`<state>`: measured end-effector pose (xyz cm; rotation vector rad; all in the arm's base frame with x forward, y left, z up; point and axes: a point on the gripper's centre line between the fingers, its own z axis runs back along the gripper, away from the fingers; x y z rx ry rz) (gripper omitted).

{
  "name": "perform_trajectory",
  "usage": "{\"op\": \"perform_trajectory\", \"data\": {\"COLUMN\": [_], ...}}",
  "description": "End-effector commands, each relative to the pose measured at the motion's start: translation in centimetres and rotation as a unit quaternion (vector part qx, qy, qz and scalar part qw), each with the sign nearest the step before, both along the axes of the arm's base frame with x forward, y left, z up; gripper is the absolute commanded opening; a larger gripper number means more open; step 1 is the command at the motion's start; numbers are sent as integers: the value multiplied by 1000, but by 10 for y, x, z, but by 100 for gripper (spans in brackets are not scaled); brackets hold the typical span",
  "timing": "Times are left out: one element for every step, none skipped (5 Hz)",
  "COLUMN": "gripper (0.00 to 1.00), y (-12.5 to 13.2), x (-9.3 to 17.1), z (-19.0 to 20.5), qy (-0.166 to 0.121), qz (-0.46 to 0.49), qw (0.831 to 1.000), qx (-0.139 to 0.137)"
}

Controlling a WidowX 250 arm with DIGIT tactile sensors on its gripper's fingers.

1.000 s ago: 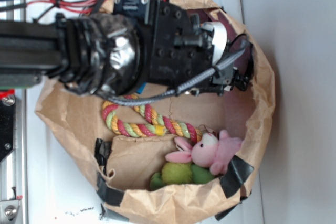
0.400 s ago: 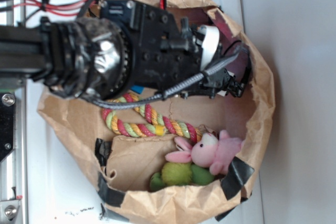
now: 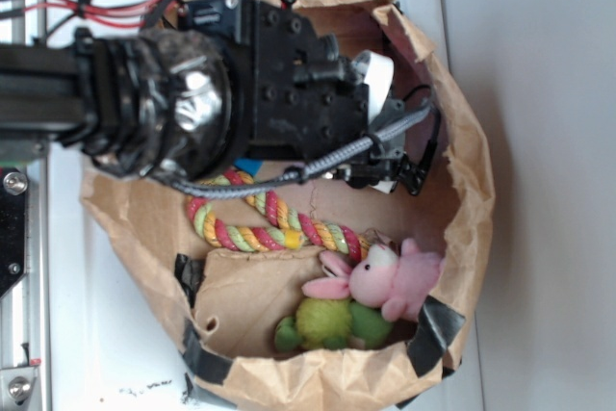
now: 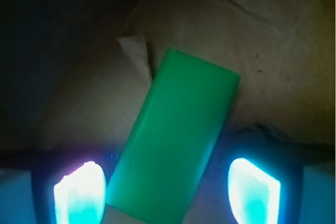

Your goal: Grab the green block.

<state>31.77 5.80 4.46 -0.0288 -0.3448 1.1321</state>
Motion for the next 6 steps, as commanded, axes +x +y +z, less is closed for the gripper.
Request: {"op": "perform_trajectory", "data": {"gripper": [100,100,100,100,100,100], "y": [17,18,18,15,10,10], "x": [1,5,8,11,9,7], "z": [40,35,31,24,12,9], "qy": [-41,-41,-39,-39,-37,-37], "qz": [17,22,27,30,19,17], "qw": [999,999,999,999,999,999], "qx": [0,8,12,19,32,35]}}
